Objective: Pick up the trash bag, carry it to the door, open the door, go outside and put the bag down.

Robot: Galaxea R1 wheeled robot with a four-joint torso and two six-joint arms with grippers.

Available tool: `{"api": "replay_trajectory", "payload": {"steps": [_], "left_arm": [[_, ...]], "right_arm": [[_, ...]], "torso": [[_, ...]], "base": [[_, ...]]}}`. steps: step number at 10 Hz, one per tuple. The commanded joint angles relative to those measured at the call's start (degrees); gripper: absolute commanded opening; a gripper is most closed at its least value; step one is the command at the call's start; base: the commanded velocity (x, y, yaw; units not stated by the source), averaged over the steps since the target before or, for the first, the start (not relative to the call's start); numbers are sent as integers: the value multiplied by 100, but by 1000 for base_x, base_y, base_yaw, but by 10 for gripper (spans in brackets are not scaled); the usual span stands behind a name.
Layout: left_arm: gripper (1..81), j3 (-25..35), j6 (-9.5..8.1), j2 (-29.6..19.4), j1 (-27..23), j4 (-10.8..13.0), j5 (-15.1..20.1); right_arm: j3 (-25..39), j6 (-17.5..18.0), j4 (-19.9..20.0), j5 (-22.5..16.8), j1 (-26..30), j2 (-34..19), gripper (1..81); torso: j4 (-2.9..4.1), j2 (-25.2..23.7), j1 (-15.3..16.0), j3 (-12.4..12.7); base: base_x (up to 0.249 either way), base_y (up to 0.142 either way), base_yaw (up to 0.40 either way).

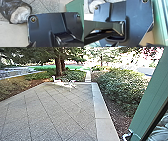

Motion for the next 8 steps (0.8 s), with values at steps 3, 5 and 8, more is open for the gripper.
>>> {"api": "replay_trajectory", "payload": {"steps": [3,5,8], "left_arm": [[811,-51,31,274,393,494,-529],[811,-60,31,362,551,503,-872],[811,-429,13,617,596,485,-1065]], "right_arm": [[36,-4,12,-416,178,21,811],[36,-13,4,-416,179,21,811],[45,-31,-5,-416,188,39,811]], "torso": [[-6,-6,-7,53],[-6,-9,-7,661],[-6,-11,-9,586]], "base": [[0,0,0],[0,0,0],[0,0,0]]}}
